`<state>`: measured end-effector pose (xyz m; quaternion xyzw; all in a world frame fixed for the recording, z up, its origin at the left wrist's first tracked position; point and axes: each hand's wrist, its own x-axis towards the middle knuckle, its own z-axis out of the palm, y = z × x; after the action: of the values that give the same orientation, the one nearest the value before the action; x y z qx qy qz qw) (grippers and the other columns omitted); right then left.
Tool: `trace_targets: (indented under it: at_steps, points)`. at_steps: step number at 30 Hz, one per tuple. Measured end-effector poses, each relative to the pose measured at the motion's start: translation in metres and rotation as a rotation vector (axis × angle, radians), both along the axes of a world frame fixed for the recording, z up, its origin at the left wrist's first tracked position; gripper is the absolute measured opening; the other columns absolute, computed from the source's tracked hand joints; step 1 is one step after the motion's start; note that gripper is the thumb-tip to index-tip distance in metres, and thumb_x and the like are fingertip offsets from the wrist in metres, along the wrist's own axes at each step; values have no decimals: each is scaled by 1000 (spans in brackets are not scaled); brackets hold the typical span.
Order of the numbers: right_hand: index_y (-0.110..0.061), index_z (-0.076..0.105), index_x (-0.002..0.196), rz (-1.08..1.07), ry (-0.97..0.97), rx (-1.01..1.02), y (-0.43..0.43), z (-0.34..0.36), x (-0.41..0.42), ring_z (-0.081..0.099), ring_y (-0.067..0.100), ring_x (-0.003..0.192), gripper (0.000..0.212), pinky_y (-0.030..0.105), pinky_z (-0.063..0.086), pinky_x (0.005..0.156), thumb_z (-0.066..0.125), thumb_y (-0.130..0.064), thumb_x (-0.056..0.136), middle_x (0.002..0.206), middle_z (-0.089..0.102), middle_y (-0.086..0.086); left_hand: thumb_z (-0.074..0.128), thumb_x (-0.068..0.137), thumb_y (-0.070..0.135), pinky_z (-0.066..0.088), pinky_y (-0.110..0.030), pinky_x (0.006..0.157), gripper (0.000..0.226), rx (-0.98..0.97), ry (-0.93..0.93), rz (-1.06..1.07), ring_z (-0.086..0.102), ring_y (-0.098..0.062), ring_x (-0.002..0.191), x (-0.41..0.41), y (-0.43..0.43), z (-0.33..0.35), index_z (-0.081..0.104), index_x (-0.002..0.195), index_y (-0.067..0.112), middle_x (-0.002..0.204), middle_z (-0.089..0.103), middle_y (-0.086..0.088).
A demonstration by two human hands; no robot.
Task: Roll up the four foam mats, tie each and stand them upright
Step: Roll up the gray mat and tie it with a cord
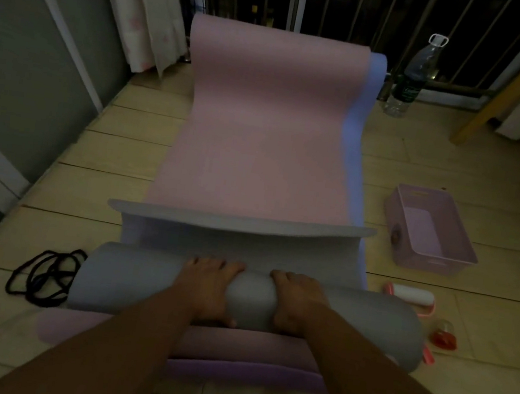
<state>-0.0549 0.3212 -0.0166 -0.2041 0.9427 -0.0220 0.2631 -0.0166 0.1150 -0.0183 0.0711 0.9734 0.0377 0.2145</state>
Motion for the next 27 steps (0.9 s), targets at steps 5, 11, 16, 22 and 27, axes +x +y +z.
trace_targets:
  at_steps: [5, 11, 16, 22, 27]
  points:
    - [-28, 12, 153, 19, 110, -63, 7, -13, 16, 12, 25, 148, 114, 44, 8, 121, 79, -52, 64, 162, 10, 5, 65, 45, 76, 31, -46, 103, 97, 113, 327, -7, 57, -28, 115, 38, 0, -24, 48, 128, 28, 126, 56, -4]
    - [-35, 17, 154, -13, 260, -88, 15, -16, 27, 20, 30, 143, 103, 42, 8, 118, 68, -67, 70, 157, 21, 7, 65, 43, 82, 14, -52, 116, 129, -17, 250, -15, 33, -30, 140, 40, -4, -26, 28, 151, 21, 152, 38, -8]
    - [-32, 5, 156, -6, 225, -106, 13, -24, 31, 5, 27, 150, 100, 41, -6, 121, 62, -62, 80, 164, 8, 8, 66, 60, 78, -5, -56, 116, 128, -112, 147, 60, 0, -26, 149, 31, 2, -18, -8, 154, 30, 162, 2, -5]
    - [-30, -2, 155, 92, 196, 43, 9, -16, 18, 17, 34, 145, 116, 48, 10, 119, 70, -62, 70, 158, 15, 16, 68, 55, 78, 5, -51, 118, 123, -45, 194, 53, 14, -25, 148, 18, -4, -19, 10, 154, 33, 160, 19, -4]
    - [-32, 16, 152, 17, 126, 16, 1, -11, 14, 44, 31, 129, 102, 39, 28, 109, 74, -51, 71, 144, 43, 7, 71, 53, 76, -1, -53, 116, 127, -52, 270, 19, 14, -31, 147, 36, -5, -27, 11, 155, 29, 160, 19, -8]
